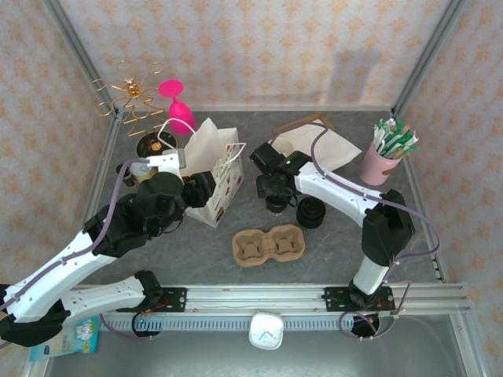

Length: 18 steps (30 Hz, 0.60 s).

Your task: Pack the takeout coffee

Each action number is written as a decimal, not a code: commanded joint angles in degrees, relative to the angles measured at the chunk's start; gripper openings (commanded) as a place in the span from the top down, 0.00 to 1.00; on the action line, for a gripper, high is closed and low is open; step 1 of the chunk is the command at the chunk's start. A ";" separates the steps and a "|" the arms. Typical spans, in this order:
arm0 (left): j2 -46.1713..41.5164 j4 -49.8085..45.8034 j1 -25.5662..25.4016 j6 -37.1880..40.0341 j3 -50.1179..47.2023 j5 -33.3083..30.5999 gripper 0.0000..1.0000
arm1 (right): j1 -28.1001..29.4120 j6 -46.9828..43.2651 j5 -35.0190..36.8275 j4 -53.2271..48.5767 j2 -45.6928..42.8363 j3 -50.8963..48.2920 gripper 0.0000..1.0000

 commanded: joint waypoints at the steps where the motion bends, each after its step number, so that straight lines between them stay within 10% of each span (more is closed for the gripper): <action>1: -0.51 -0.86 0.53 0.98 -0.47 -1.41 0.49 | 0.40 0.17 0.83 -0.47 -0.92 0.37 0.19; 18: 0.25 -0.57 0.80 1.37 0.14 -1.06 0.49 | -3.09 -0.03 -5.34 2.75 0.08 -5.41 0.20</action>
